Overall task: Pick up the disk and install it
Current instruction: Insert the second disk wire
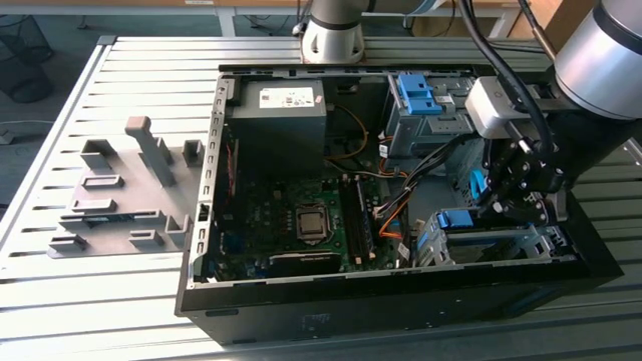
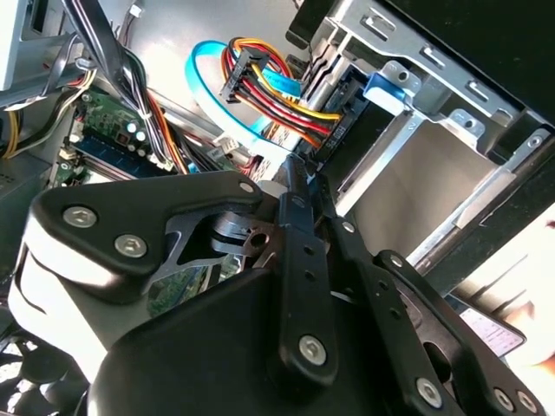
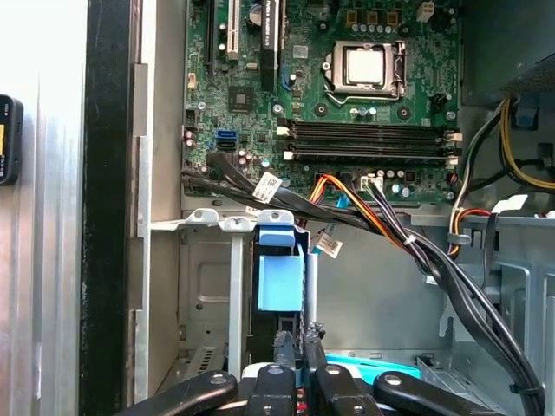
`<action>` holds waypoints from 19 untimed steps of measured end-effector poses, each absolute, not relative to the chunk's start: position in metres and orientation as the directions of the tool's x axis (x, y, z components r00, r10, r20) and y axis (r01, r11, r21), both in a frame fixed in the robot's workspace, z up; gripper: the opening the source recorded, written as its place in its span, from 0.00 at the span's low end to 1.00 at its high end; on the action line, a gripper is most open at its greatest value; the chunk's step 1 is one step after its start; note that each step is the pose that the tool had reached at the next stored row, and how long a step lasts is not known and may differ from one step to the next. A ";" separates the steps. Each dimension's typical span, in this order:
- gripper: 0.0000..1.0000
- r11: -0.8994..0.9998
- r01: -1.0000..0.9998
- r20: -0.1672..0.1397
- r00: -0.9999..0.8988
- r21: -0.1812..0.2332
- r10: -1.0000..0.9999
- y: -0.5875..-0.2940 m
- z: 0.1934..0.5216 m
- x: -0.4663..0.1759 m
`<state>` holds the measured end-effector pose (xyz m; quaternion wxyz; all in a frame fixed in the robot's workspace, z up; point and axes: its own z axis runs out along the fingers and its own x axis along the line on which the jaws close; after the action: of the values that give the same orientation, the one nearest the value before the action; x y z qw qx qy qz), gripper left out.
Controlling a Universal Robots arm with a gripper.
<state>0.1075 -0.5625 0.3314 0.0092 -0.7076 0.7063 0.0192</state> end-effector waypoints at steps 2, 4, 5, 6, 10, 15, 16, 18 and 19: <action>0.16 -0.002 -1.000 -0.040 0.001 0.014 -0.999 -0.563 0.330 0.108; 0.16 -0.002 -1.000 -0.039 0.001 0.014 -0.999 -0.563 0.329 0.108; 0.16 -0.002 -1.000 -0.039 0.001 0.014 -0.999 -0.563 0.329 0.108; 0.16 -0.002 -1.000 -0.039 0.002 0.014 -0.999 -0.563 0.329 0.108; 0.17 -0.002 -1.000 -0.041 0.001 0.014 -0.999 -0.563 0.328 0.108; 0.24 -0.002 -1.000 -0.042 0.001 0.015 -0.999 -0.563 0.334 0.108; 0.24 -0.002 -1.000 -0.042 0.001 0.015 -0.999 -0.563 0.337 0.108; 0.24 -0.002 -1.000 -0.042 0.001 0.016 -0.999 -0.563 0.344 0.108; 0.24 -0.002 -1.000 -0.042 0.001 0.017 -0.999 -0.563 0.348 0.108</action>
<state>0.1075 -0.5628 0.3483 0.0087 -0.7075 0.7063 0.0210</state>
